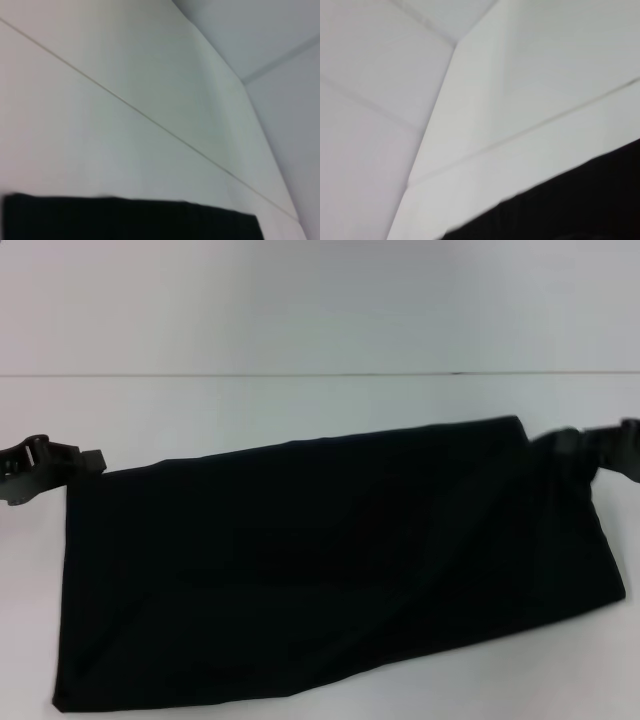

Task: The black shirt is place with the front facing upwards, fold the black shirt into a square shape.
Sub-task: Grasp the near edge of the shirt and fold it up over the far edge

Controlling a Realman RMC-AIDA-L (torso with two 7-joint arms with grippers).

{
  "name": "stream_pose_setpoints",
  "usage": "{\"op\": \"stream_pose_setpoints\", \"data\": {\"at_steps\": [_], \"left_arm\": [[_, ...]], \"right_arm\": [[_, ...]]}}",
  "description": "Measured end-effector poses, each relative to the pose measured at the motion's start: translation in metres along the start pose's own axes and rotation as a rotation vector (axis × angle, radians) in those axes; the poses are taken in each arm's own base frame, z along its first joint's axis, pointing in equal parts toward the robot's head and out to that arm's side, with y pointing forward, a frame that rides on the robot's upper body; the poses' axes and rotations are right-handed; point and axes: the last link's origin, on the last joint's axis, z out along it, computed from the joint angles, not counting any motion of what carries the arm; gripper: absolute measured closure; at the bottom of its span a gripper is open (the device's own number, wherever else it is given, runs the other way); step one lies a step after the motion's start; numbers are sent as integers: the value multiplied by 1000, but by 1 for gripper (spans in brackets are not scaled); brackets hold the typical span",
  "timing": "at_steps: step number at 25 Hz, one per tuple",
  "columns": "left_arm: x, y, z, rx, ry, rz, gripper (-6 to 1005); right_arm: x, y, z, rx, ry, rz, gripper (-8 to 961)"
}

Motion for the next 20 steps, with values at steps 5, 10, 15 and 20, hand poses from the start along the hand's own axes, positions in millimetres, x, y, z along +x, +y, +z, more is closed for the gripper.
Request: {"op": "stream_pose_setpoints", "data": {"at_steps": [5,10,15,20], "left_arm": [[-6,-13,13,60,60,-29,961],[-9,-8,13,33,27,-19,960],[-13,3,6,-42,-28,29,959],[-20,12,2,-120,-70,90,920]], "right_arm": [[3,-8,23,56,-96,21,872],[4,-7,28,57,-94,12,873],[7,-8,26,58,-93,10,872],[11,-9,27,54,-90,4,868]]}}
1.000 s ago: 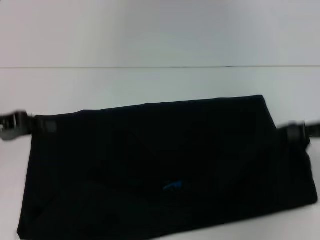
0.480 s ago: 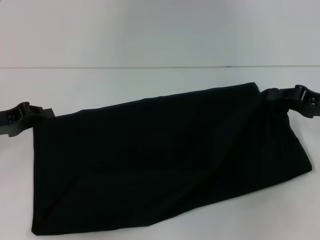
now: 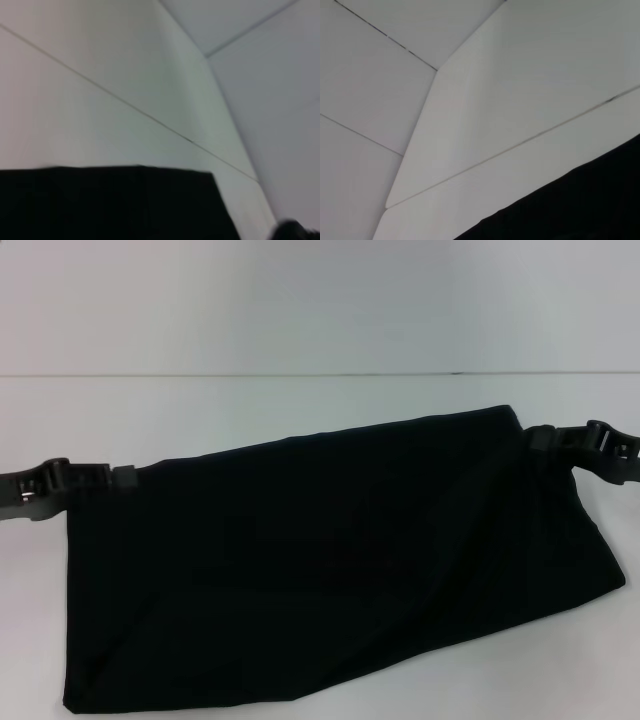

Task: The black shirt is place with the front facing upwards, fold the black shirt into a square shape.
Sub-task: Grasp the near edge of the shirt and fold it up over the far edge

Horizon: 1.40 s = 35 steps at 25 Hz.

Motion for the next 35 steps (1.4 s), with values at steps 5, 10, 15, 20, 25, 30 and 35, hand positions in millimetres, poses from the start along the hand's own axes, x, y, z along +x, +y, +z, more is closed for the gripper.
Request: {"op": "stream_pose_setpoints", "data": {"at_steps": [5,10,15,20,25,30,35], "left_arm": [[-5,17,-3,-78,-55,267,636],[-6,18,0,-45,-118,393,454],[-13,21,18,-27,-244,554,333],[-12,25,34,17,-266,652,227],[-3,27,30,50,-353,513,118],[4,28,19,40,-391,274,55],[-4,21,22,86,-409,148,61]], "right_arm": [[6,1,5,-4,5,0,864],[8,2,8,-7,7,-3,860],[11,-1,4,-7,1,11,856],[15,-3,1,-11,2,33,852],[13,-1,-2,-28,-5,42,848],[14,-3,-5,-29,-3,48,843],[15,-5,-7,-27,-4,51,839]]}}
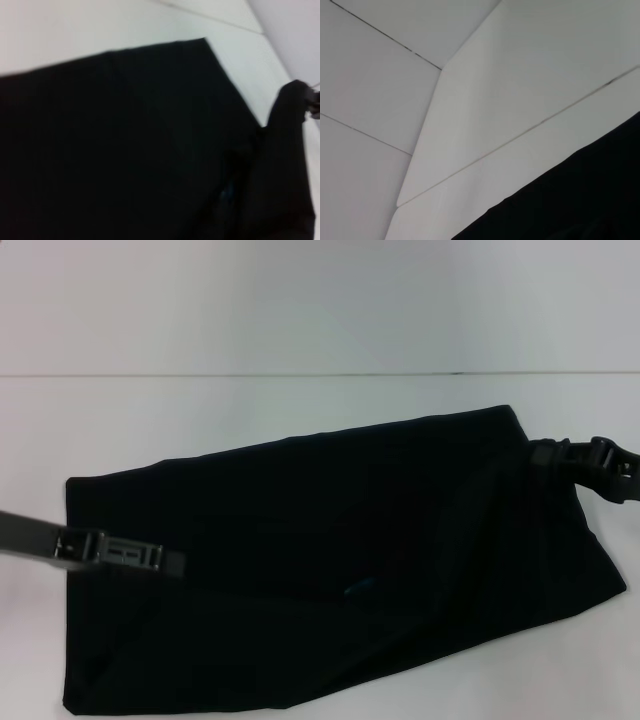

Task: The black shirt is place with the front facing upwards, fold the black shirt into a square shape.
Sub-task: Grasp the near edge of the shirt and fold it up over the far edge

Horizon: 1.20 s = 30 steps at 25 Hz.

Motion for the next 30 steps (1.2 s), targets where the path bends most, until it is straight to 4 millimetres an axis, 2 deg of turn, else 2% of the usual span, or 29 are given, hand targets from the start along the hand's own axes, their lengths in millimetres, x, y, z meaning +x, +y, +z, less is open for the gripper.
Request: {"op": "stream_pose_setpoints", "data": {"at_steps": [16,30], "left_arm": [[-13,-19,21,126,-57,-123,78],[-4,-3,37,61,-96,-113,114]], "right_arm": [[6,-3,-3,4,14,-12,826],[5,-3,-4,5,11,-17,815]]}}
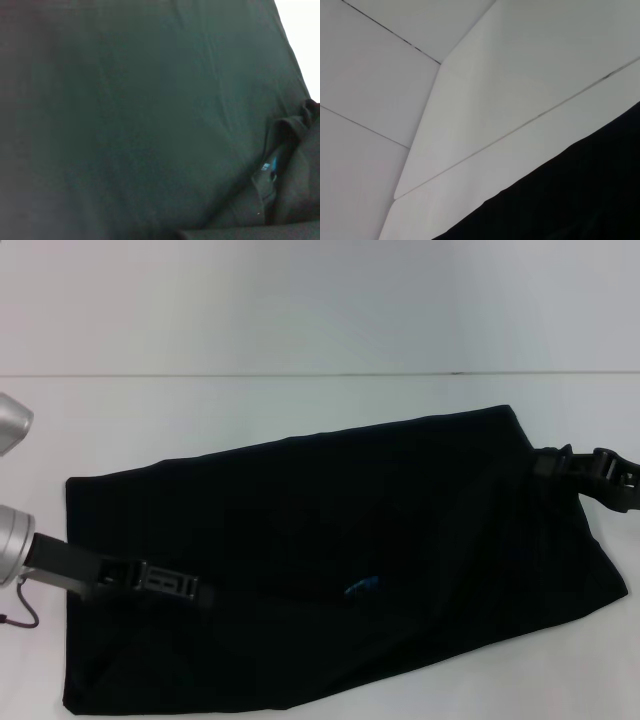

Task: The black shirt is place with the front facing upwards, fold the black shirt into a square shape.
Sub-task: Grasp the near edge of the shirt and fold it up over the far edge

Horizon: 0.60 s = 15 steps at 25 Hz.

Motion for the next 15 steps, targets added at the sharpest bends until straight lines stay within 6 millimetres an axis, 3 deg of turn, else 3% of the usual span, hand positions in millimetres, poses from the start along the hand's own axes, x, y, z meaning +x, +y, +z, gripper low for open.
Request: {"op": "stream_pose_setpoints", "data": {"at_steps": [15], "left_arm": [[4,3,3,5,0,-6,153]], "right_arm": [[1,1,0,-5,2,0,802]]}}
